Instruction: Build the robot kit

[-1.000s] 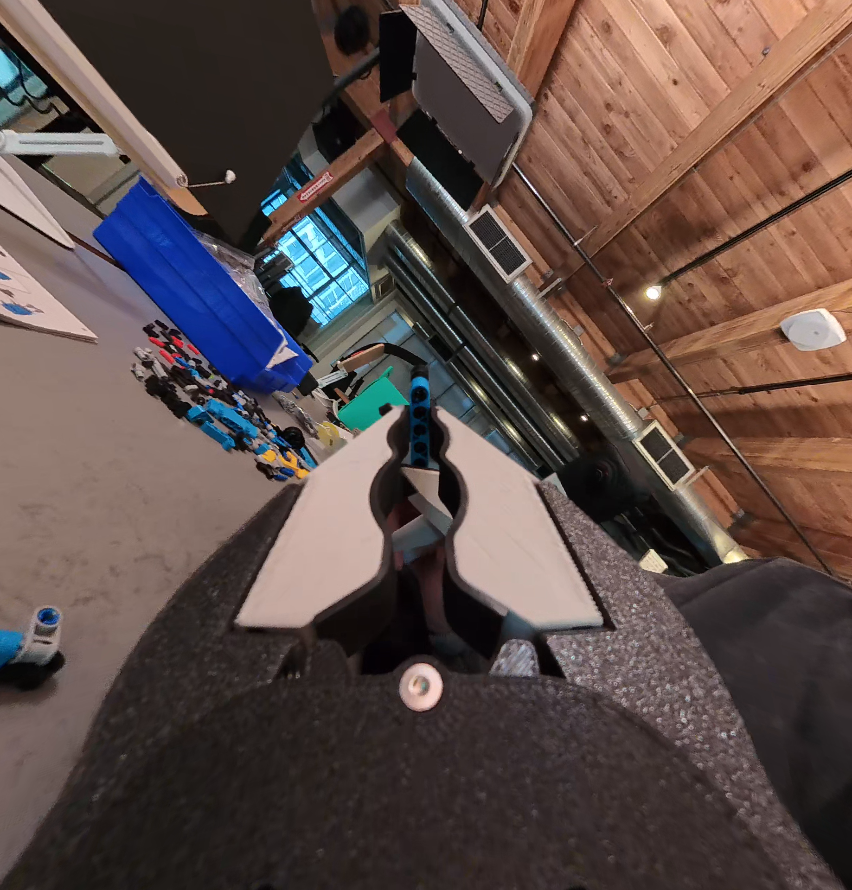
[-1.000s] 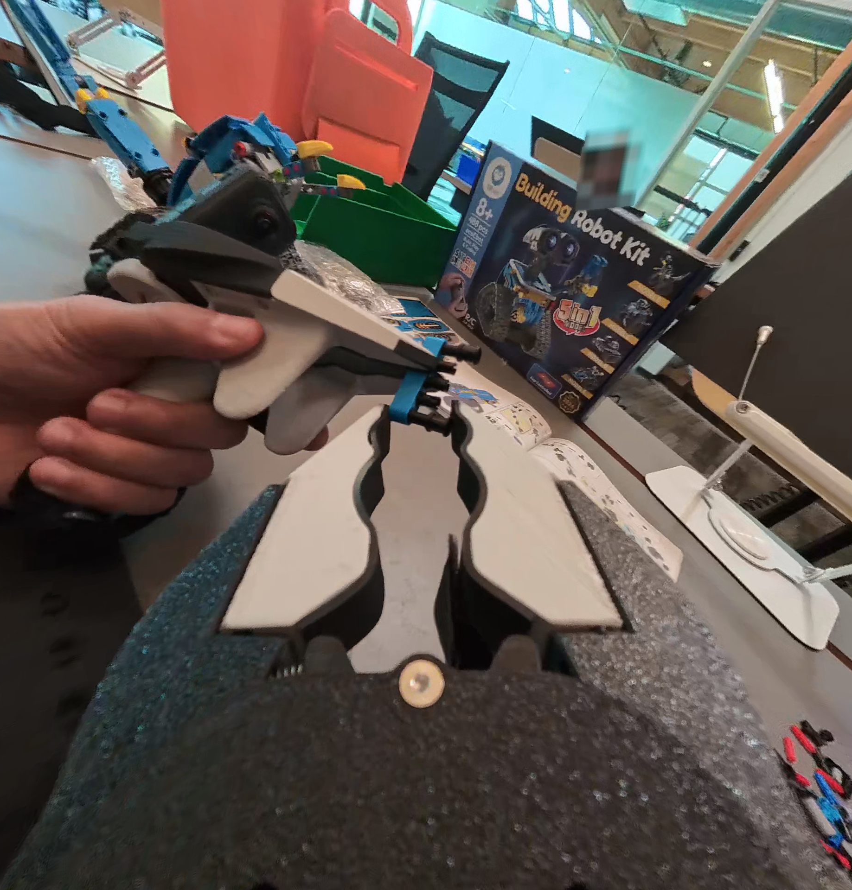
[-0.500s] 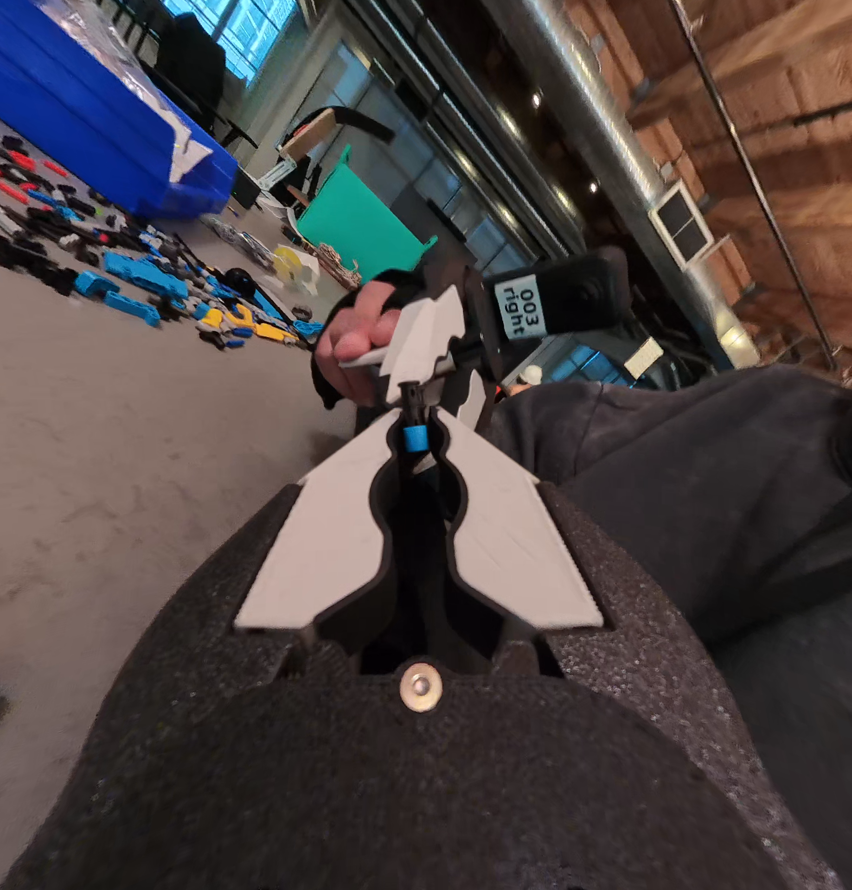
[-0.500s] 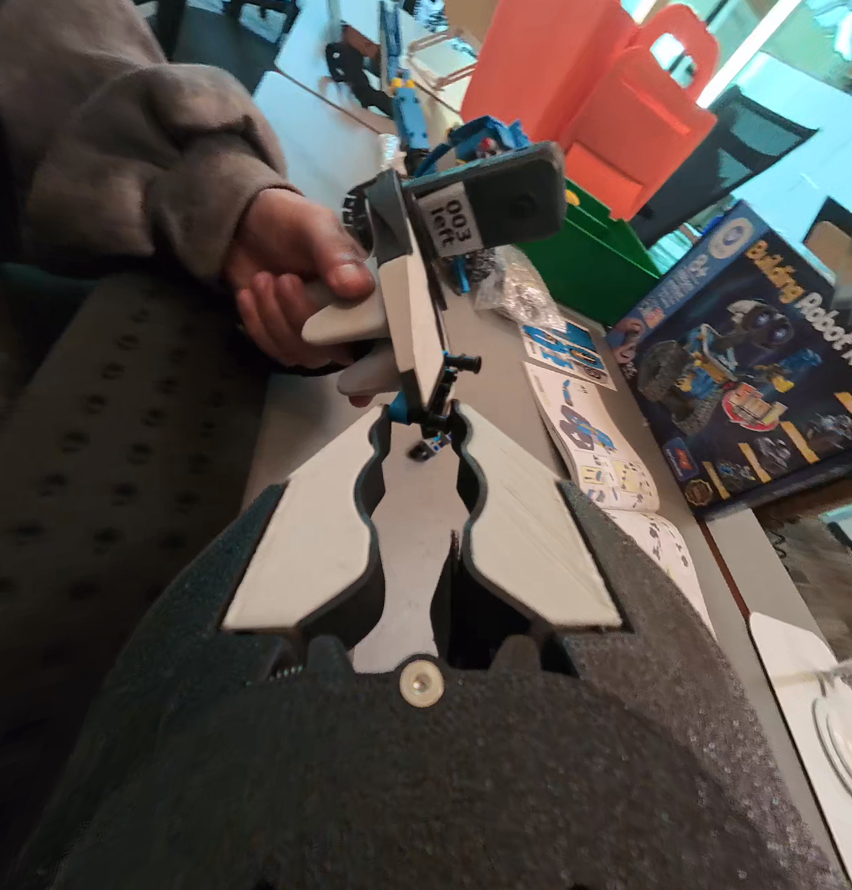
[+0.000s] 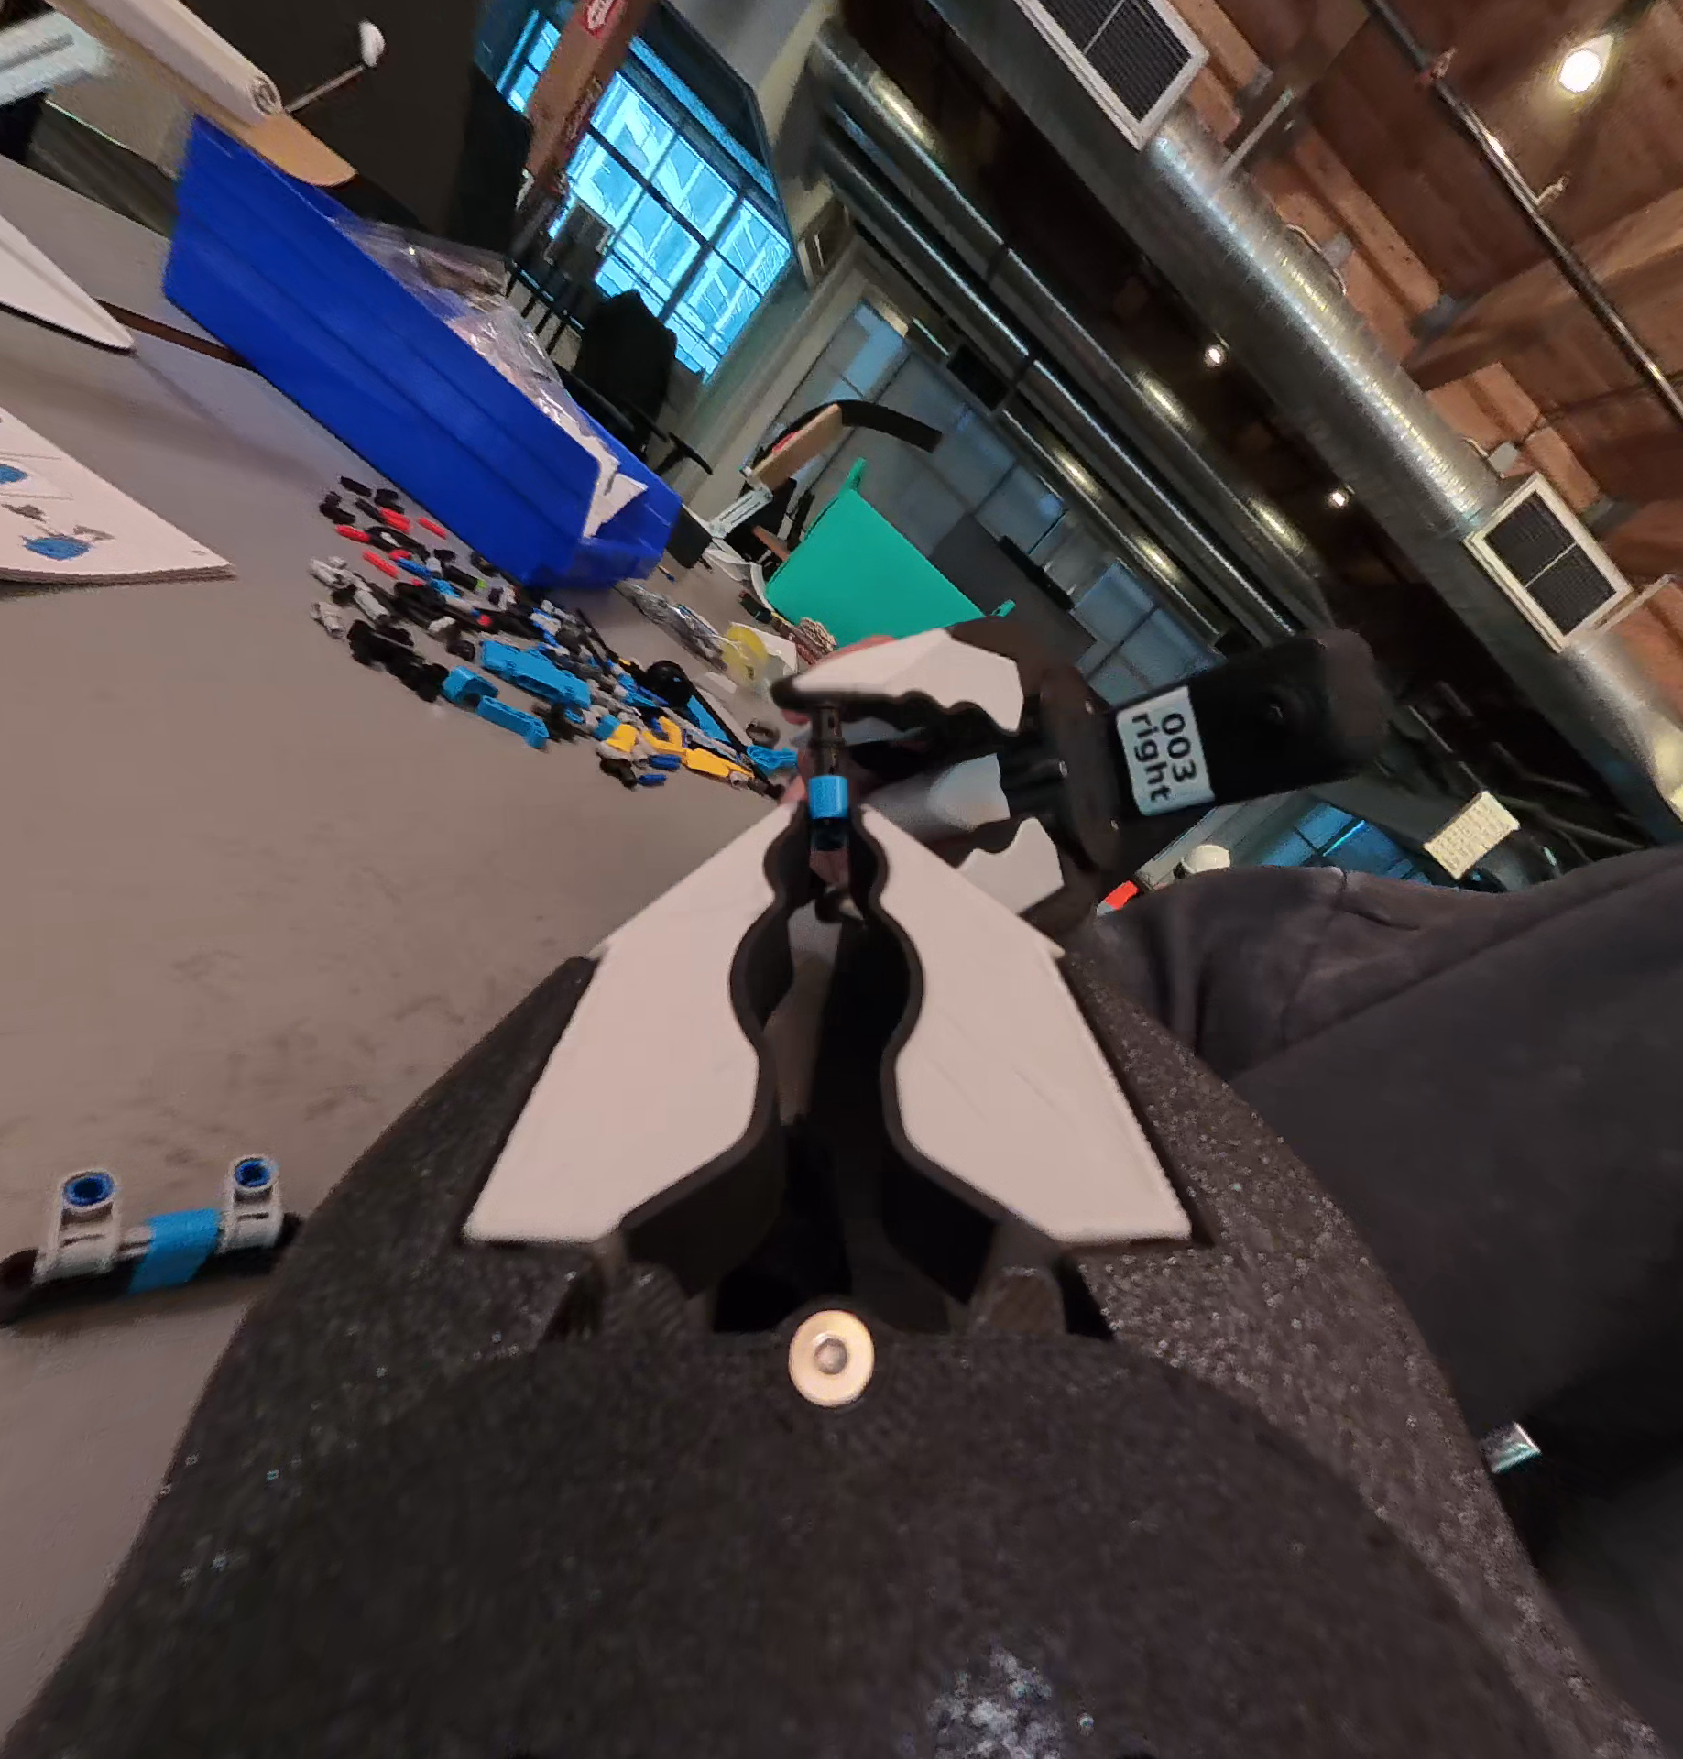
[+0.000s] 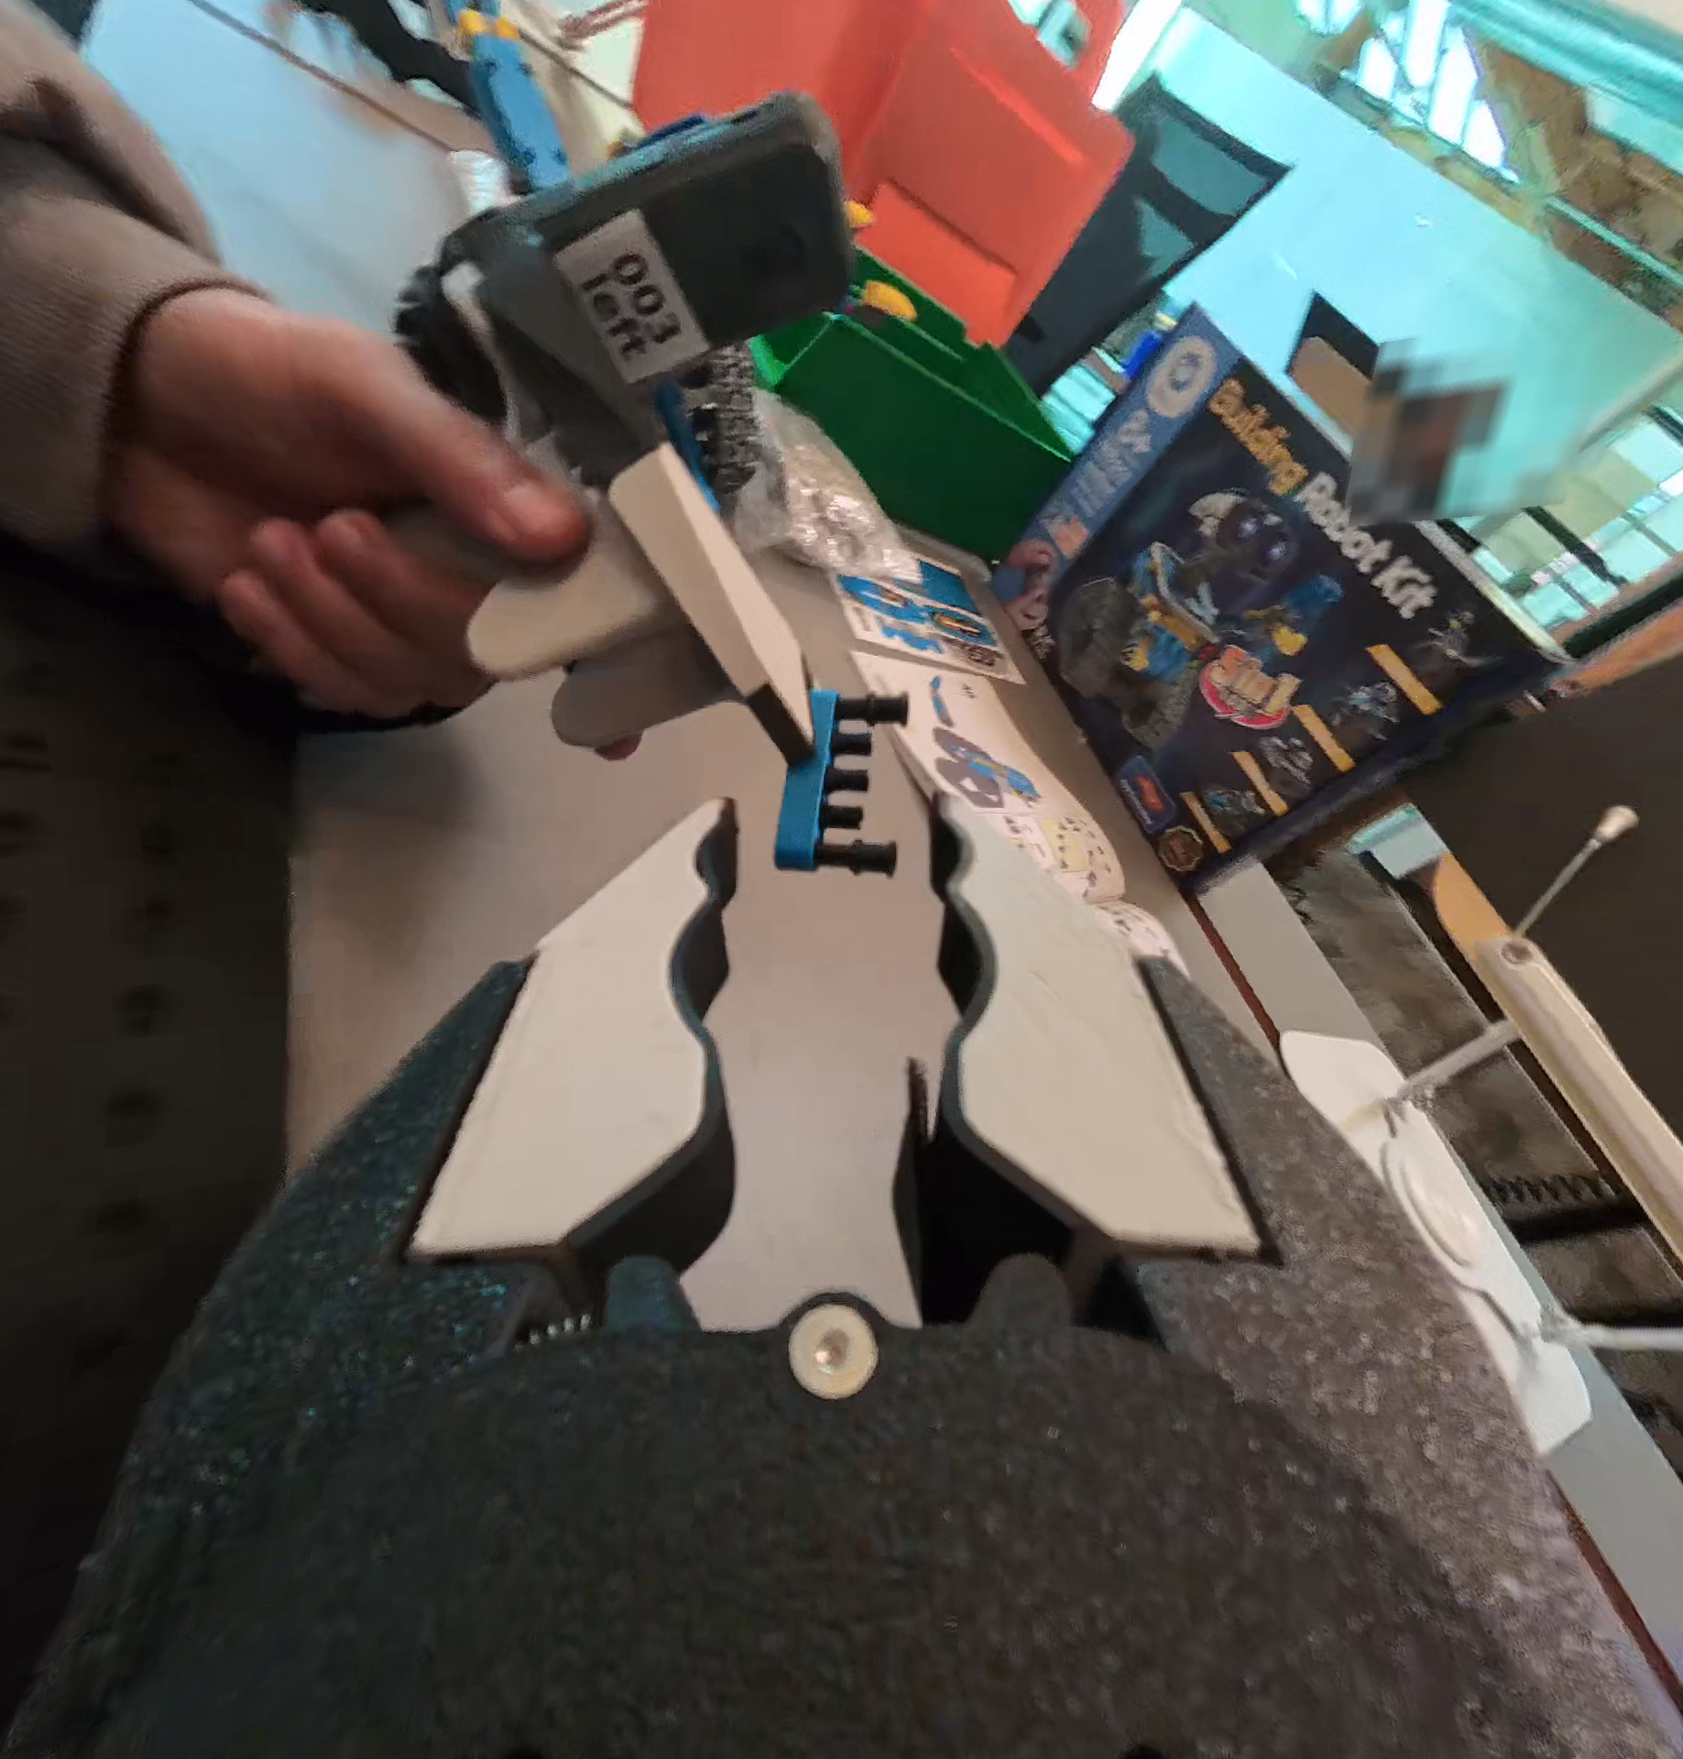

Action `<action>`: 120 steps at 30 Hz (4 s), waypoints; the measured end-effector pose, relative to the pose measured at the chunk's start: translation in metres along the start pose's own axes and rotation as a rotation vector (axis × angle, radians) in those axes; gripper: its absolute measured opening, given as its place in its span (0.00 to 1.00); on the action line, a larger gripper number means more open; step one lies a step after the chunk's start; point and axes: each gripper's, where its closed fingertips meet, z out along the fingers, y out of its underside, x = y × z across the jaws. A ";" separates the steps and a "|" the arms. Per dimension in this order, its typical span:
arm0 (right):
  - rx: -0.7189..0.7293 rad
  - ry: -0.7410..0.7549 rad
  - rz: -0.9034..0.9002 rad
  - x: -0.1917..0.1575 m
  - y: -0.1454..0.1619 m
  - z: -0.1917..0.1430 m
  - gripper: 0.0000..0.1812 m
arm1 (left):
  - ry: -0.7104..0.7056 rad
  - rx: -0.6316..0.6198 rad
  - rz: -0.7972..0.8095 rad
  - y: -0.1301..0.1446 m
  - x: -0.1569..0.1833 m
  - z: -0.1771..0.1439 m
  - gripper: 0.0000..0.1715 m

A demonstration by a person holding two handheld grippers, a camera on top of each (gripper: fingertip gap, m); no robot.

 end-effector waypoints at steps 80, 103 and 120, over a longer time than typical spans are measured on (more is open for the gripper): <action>0.127 -0.266 0.472 -0.020 -0.001 -0.001 0.12 | -0.173 -0.292 0.489 0.030 -0.016 -0.007 0.04; 0.055 -0.315 1.115 -0.004 0.031 0.023 0.03 | -0.631 -0.310 0.877 0.014 -0.048 -0.011 0.22; -0.012 -0.117 1.053 -0.007 0.033 0.033 0.03 | -0.871 -0.363 0.865 0.012 -0.074 -0.008 0.09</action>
